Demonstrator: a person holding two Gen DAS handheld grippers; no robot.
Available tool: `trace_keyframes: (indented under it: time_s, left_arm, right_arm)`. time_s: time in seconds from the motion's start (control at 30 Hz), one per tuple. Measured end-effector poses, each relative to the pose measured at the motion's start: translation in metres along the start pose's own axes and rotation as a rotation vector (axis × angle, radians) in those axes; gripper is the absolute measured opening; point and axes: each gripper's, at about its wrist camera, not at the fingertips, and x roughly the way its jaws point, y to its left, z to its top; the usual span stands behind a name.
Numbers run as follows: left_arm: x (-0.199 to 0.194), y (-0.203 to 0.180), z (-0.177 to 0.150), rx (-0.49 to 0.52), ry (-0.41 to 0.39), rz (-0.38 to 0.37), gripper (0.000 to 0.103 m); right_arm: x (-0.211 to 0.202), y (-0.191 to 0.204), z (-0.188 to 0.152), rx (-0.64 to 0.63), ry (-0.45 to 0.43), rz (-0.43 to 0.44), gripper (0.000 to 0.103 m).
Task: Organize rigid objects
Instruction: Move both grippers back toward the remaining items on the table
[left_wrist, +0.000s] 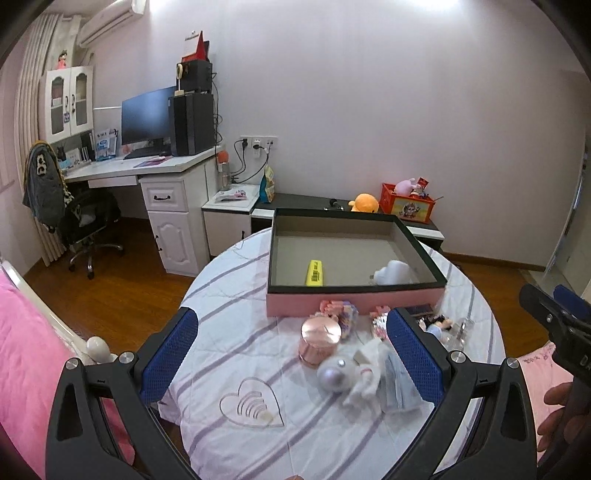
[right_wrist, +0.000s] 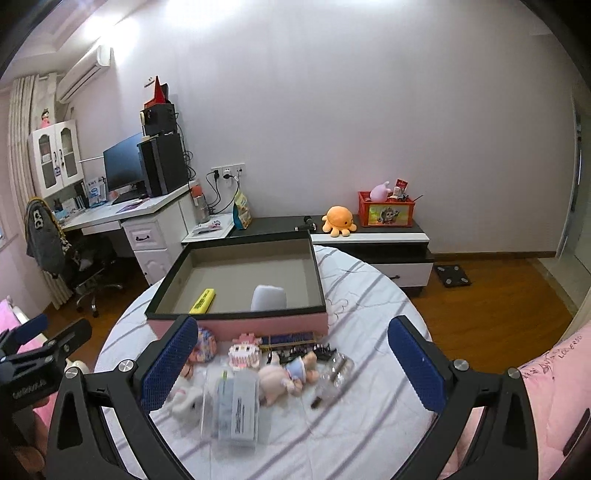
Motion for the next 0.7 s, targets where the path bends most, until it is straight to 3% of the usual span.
trace_keyframes:
  time_s: [0.27, 0.7]
  left_arm:
    - [-0.009, -0.007, -0.019, 0.013, 0.032, -0.005, 0.103]
    - [0.002, -0.009, -0.031, 0.023, 0.068, -0.002, 0.103]
  right_arm:
    - [-0.014, -0.021, -0.023, 0.029, 0.029, -0.029, 0.103]
    - [-0.008, -0.03, -0.032, 0.036, 0.063, -0.045, 0.103]
